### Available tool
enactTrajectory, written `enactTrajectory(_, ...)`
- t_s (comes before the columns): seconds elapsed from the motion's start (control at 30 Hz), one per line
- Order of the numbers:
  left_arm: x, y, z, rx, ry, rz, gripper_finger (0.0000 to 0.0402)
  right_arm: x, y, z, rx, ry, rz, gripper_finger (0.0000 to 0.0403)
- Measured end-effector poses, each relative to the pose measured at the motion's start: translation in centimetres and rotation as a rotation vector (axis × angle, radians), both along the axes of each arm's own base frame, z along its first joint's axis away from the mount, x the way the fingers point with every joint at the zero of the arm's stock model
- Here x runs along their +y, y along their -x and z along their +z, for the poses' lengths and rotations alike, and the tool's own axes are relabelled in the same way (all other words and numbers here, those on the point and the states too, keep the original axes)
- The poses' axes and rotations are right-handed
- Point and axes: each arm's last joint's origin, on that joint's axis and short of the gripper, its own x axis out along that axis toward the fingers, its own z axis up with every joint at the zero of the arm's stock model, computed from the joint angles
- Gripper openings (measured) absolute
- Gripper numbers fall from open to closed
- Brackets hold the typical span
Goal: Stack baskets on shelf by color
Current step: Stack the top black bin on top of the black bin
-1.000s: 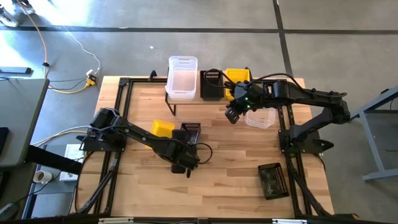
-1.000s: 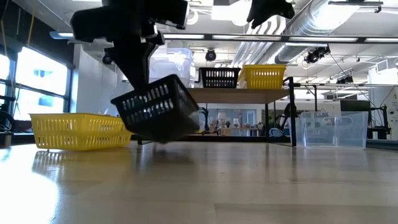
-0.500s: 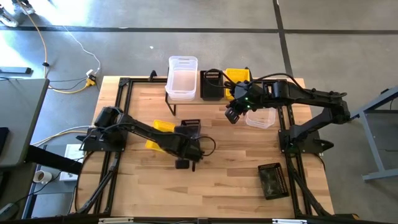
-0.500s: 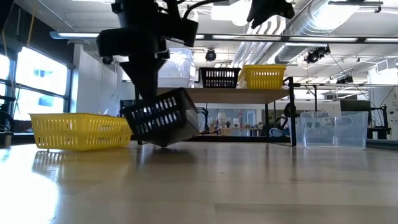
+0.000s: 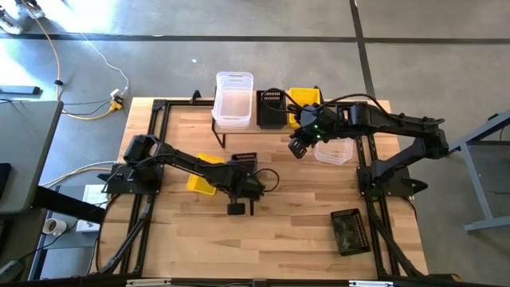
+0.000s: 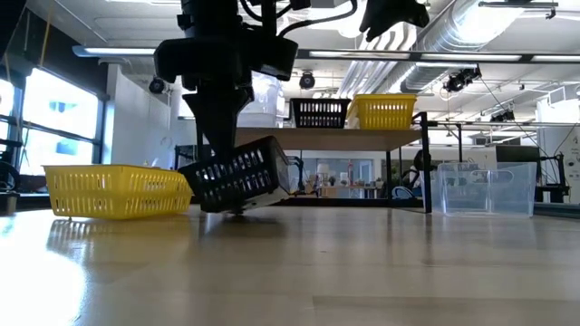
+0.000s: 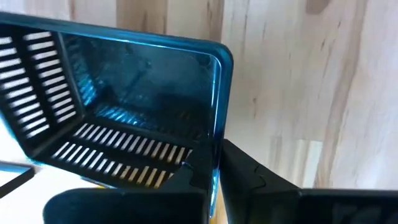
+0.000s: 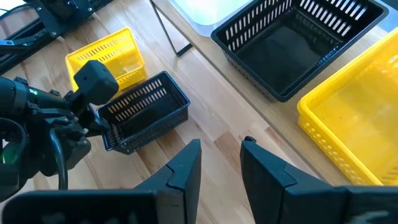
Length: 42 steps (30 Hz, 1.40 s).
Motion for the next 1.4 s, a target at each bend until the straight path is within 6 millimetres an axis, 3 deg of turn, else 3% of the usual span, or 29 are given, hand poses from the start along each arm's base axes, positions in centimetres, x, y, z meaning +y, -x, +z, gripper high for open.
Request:
enactTrajectory(0.23, 0.1, -0.3, 0.0, -0.028, 0.004, -0.027, 0.0031, 0.0, 0.0, 0.0, 0.000, 0.000, 0.000, 0.0099)
enactTrajectory(0.77, -0.1, -0.2, 0.6, -0.043, 0.075, -0.031, 0.0035, 0.0, 0.0, 0.0, -0.019, -0.047, -0.045, 0.0099)
enactTrajectory(1.1, -0.1, 2.2, 5.6, -0.146, 0.170, 0.026, 0.0035, 0.4, -0.1, 0.0, -0.039, -0.163, 0.003, 0.0099)
enactTrajectory(1.4, -0.3, 7.1, 12.1, -0.287, 0.236, 0.126, 0.0035, 0.8, -0.8, 0.0, -0.075, -0.214, 0.058, 0.0099)
